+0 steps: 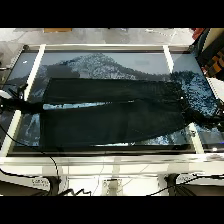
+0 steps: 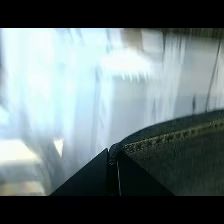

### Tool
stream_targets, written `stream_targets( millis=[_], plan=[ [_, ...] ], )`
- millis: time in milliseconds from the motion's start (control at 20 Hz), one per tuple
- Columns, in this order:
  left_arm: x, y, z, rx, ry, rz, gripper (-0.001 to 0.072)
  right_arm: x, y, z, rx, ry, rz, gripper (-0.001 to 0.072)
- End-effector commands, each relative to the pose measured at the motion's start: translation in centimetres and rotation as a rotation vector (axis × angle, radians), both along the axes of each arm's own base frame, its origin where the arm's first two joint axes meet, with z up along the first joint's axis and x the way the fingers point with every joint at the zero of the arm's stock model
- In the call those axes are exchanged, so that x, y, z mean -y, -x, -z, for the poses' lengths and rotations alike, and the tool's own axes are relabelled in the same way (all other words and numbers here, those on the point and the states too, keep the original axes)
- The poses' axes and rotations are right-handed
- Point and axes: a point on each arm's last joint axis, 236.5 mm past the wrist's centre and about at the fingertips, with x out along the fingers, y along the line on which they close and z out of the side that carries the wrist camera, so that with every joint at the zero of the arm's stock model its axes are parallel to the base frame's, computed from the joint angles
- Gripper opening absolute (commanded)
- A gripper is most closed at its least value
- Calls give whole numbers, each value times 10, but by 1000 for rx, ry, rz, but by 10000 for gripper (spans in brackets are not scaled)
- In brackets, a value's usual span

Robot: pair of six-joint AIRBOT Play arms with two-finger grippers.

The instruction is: Fold the clothes and pants, and hang the long-sleeved shirts on hangers.

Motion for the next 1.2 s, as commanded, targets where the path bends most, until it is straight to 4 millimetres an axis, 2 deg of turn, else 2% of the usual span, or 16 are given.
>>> stream_targets(
  millis=[0, 100, 250, 400, 550, 600, 650, 700, 750, 800, 850, 900, 950, 1050, 1100, 1150],
  plan=[
    [-22, -55, -27, 215, -94, -83, 39, -13, 12, 4, -28, -28, -10, 32],
    [-20, -75, -28, 279, -133, -92, 40, -19, 20, 2, -28, -26, -7, 32],
    [-5, -93, -17, 311, -153, -73, 40, -25, 33, -2, -34, -1, 4, 32],
    [3, -95, -6, 299, -153, -53, 46, -34, 46, -2, -38, 4, 11, 32],
    [5, -91, -11, 290, -145, -44, 57, -39, 52, -5, -35, 14, 8, 32],
    [5, -88, -15, 286, -155, -32, 201, -38, 53, -8, -33, 28, 2, 32],
    [4, -86, -19, 285, -170, -21, 484, -37, 52, -11, -26, 34, 3, 32],
    [4, -83, -25, 282, -177, -11, 707, -36, 51, -13, -20, 38, 3, 33],
    [5, -78, -31, 275, -173, -1, 692, -38, 51, -14, -20, 31, 2, 34],
    [5, -72, -40, 268, -176, 10, 692, -38, 50, -14, -17, 31, 4, 74],
    [6, -66, -49, 265, -173, 17, 692, -37, 50, -14, -16, 34, 6, 317],
    [9, -58, -61, 259, -166, 28, 691, -37, 50, -14, -18, 24, 26, 644],
    [15, -50, -73, 251, -158, 45, 690, -37, 50, -14, -23, 9, 50, 681],
    [26, -30, -99, 237, -147, 81, 688, -41, 55, -13, -47, -24, 75, 659],
    [30, -20, -112, 236, -142, 93, 665, -46, 59, -11, -63, -38, 61, 558],
    [31, -13, -122, 239, -143, 96, 595, -51, 63, -10, -80, -54, 48, 416]
  ],
)
